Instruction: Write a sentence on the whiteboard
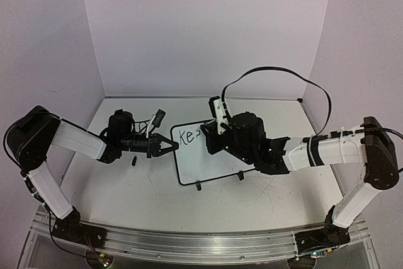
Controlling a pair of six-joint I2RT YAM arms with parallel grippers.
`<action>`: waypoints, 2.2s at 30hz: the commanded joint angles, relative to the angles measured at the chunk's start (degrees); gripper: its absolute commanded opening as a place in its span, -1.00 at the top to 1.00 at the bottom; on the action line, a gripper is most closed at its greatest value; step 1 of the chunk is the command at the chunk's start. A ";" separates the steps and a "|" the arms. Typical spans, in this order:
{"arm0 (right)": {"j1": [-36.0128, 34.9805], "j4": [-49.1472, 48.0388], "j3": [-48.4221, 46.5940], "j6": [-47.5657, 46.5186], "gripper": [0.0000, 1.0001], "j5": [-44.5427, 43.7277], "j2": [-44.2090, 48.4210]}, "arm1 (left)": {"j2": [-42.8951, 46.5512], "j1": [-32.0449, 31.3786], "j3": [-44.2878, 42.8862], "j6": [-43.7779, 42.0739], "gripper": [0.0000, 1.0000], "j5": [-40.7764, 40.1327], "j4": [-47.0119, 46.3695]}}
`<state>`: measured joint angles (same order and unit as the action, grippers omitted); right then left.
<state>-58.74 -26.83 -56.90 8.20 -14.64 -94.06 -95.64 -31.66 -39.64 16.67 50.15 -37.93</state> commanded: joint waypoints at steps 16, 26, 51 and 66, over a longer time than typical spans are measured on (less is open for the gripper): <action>0.59 0.77 1.62 2.21 1.00 1.16 0.19 | 2.07 0.02 -0.62 -0.77 1.00 1.48 -0.43; 0.64 1.26 2.58 2.61 1.00 1.26 0.62 | 1.97 0.02 -0.79 -0.76 1.00 1.49 -0.32; 0.59 3.01 3.47 1.53 1.00 -1.93 3.16 | 2.02 0.02 -0.59 -0.76 1.00 1.37 0.02; 0.97 0.22 3.68 0.46 1.00 3.62 6.82 | 1.32 0.02 -0.97 -1.02 1.00 1.44 0.13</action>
<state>-58.15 -24.99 -51.71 9.78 -12.13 -85.26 -95.64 -31.66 -39.64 16.40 49.93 -37.52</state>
